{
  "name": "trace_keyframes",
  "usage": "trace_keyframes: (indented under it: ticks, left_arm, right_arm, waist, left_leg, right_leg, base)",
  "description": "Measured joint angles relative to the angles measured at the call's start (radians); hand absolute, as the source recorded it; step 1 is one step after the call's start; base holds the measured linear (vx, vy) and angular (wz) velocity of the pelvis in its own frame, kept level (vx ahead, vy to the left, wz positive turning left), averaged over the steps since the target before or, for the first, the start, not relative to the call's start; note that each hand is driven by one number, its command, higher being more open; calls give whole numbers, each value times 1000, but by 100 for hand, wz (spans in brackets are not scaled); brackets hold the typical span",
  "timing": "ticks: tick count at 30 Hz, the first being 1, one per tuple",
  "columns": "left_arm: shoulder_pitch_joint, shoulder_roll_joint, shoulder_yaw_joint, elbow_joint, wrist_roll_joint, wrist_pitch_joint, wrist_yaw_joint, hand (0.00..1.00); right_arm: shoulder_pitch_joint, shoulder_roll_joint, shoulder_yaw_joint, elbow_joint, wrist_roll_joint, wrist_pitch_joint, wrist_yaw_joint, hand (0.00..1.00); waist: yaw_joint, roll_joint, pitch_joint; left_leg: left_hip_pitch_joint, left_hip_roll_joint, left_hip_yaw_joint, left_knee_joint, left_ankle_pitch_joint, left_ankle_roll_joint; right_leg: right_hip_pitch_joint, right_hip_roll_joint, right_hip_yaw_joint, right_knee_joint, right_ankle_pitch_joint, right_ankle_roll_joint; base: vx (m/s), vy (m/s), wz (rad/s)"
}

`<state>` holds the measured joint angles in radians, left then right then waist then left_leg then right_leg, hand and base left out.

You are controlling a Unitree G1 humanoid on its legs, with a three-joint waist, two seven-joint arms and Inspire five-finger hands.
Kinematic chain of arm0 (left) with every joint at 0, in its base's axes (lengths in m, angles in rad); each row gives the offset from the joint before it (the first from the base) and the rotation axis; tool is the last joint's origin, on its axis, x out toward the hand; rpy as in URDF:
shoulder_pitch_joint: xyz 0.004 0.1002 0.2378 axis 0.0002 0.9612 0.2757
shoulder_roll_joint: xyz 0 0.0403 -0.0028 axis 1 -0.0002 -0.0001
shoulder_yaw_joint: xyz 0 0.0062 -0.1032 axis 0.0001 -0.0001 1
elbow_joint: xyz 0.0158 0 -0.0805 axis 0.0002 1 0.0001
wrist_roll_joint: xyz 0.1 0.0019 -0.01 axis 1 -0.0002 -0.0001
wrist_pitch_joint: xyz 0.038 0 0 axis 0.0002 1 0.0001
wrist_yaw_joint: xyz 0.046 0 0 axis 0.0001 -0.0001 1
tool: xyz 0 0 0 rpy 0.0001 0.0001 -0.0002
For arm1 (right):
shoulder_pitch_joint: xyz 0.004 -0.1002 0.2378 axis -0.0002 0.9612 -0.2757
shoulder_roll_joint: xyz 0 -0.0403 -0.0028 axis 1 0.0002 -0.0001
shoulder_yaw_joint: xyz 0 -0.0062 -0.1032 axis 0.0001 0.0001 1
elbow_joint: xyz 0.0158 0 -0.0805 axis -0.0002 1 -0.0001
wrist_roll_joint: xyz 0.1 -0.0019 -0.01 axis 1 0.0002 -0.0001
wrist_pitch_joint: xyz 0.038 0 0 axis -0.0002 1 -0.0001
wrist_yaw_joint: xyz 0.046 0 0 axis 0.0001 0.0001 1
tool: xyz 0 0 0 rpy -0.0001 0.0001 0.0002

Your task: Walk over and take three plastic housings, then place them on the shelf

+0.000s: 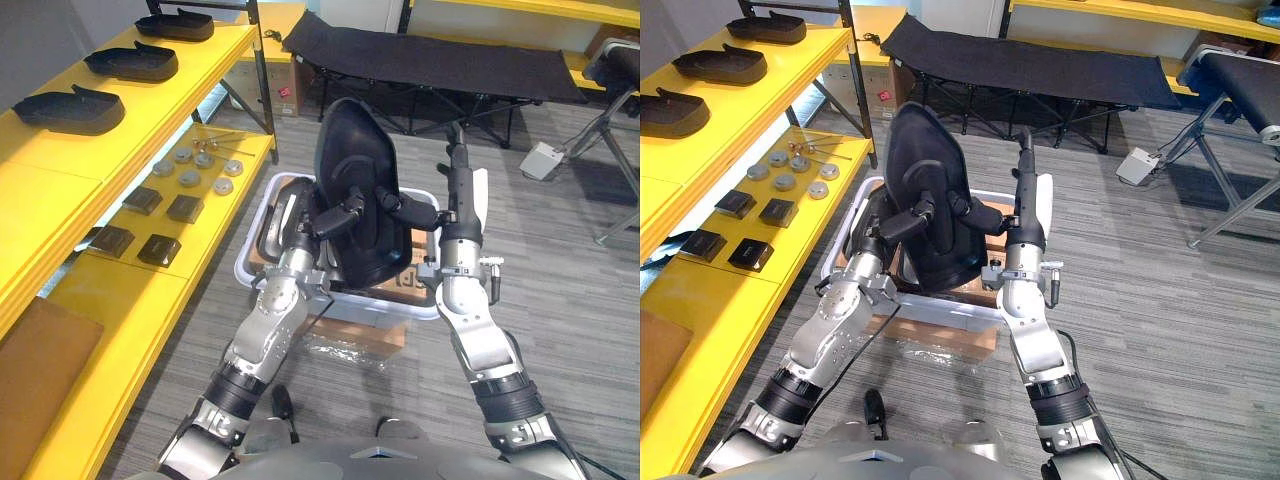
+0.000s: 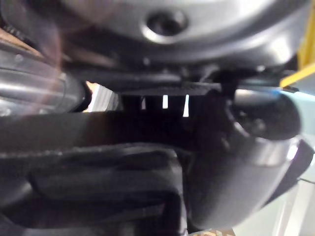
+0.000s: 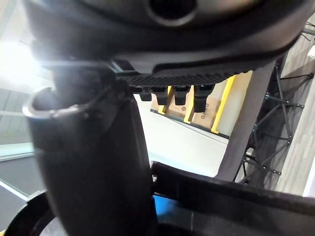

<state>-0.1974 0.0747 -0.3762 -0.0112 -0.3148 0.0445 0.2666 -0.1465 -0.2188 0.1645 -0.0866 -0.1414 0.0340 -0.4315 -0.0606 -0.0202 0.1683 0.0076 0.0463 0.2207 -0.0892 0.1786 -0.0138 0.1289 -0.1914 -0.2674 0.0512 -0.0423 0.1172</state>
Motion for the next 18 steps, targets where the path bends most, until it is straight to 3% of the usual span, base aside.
trace_keyframes:
  ticks: [6, 11, 18]
  left_arm:
    - [71, -18, 4, -21, 179, -5, 57, 0]
    - [131, -21, 26, -22, 211, -29, 102, 0]
    - [238, -26, 204, -24, 208, -92, 152, 0]
  right_arm:
    - [100, 34, -8, -7, 53, 19, 11, 100]
    - [211, 65, -26, -59, 166, 14, 56, 100]
    - [409, 142, -149, -78, 417, -128, 162, 100]
  waist:
    - [0, 2, -1]
    - [-3, 9, -2]
    - [-27, 21, -8]
  left_leg:
    - [-5, 0, 3, 0, -1, -1]
    - [-5, 1, 9, 0, -7, -3]
    - [-8, 4, 32, 0, -19, -7]
  right_leg:
    - [-5, 0, 2, -1, 0, 0]
    - [-8, 0, 7, -2, 0, 0]
    - [-26, 1, 31, -2, -1, -1]
  base:
    - [0, 0, 0]
    - [22, 1, -4]
    - [24, 4, -10]
